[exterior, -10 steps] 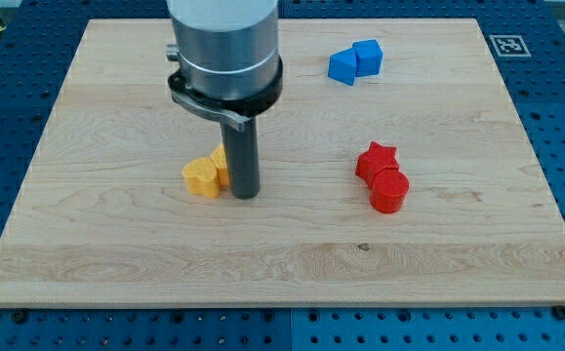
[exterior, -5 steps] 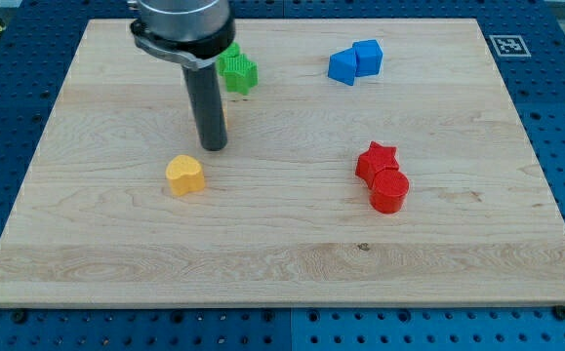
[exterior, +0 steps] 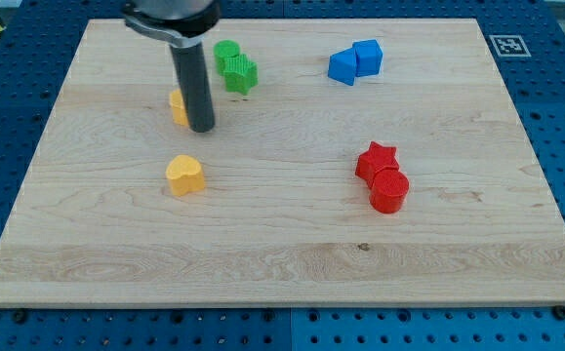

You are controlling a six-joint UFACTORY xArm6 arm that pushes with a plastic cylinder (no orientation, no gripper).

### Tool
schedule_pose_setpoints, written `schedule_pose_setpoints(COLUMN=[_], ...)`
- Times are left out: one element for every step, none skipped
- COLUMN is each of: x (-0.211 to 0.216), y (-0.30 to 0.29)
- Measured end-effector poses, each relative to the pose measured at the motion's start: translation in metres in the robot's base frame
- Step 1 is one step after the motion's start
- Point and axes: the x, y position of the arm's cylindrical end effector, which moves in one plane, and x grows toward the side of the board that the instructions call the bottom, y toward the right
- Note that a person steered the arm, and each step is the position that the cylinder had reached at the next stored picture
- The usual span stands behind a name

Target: Move the yellow hexagon to the top left comer if the board

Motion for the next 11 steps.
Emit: schedule_pose_setpoints(x=[-0.006,-0.026,-0.047,-0.064,-0.073,-0.073,-0.073,-0.082,-0.1,-0.117,-0.119], y=[-0.02,-0.02,-0.02,-0.022,-0.037,-0.063,-0.072,-0.072,-0.073,-0.074,-0.083])
